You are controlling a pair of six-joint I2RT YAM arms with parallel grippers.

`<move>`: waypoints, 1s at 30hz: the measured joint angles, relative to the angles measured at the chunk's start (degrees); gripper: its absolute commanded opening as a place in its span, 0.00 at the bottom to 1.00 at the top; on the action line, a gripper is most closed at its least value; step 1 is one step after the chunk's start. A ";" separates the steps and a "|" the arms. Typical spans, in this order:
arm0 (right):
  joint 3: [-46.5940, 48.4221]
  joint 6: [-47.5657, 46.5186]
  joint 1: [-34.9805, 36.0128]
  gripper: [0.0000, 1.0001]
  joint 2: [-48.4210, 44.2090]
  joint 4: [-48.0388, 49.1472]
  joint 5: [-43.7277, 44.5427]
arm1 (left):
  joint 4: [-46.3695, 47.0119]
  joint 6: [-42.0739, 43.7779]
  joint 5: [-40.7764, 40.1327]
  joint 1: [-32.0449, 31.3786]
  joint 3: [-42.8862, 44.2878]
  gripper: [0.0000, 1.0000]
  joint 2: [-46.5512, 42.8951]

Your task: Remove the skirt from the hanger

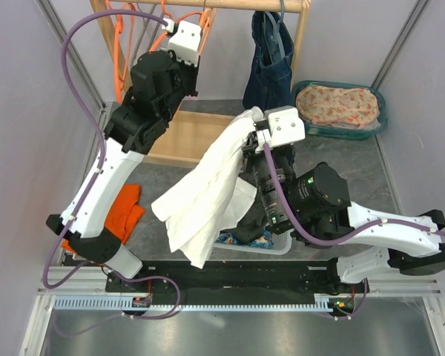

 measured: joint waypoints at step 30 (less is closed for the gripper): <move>-25.86 38.66 -10.47 0.00 -0.07 -29.24 8.52 | -9.55 -1.42 21.68 13.16 18.84 0.02 16.98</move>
